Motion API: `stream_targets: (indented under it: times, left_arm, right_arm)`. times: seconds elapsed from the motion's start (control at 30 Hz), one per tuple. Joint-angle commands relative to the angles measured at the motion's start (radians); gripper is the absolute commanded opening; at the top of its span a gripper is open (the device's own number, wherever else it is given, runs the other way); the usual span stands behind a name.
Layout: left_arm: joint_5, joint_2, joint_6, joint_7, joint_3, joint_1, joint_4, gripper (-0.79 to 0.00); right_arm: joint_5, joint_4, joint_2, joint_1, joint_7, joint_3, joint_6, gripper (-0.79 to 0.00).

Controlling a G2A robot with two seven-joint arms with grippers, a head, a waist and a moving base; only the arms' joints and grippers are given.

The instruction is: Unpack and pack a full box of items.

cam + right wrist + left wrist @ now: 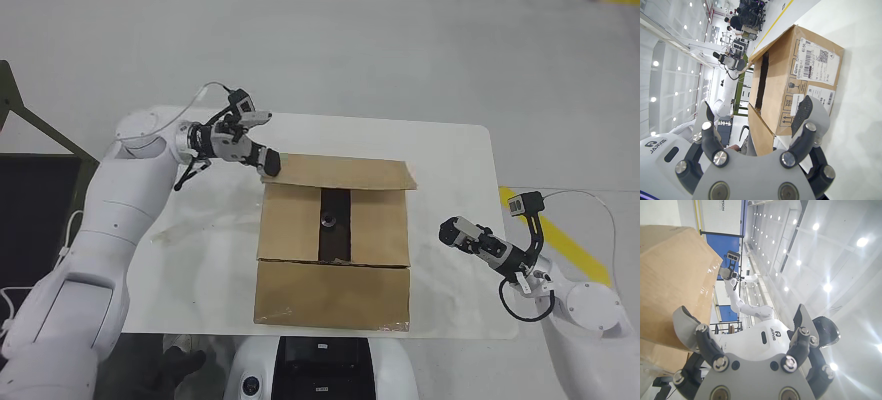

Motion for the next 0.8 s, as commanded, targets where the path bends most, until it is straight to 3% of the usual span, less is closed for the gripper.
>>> stream_targets:
  times: [0.0,0.33,0.77]
  left_arm:
    - [0.01,0.004,0.004,0.0,0.014,0.001,0.0,0.0]
    - [0.101,0.009,-0.015,0.001,0.067,-0.022,0.066,0.0]
    - [0.147,-0.008,-0.054,0.029,0.089,-0.05,0.107,0.0]
  right_arm:
    - [0.0,0.0,0.0,0.0,0.0,0.0,0.0,0.0]
    - [0.0,0.0,0.0,0.0,0.0,0.0,0.0,0.0]
    - [0.0,0.0,0.0,0.0,0.0,0.0,0.0,0.0]
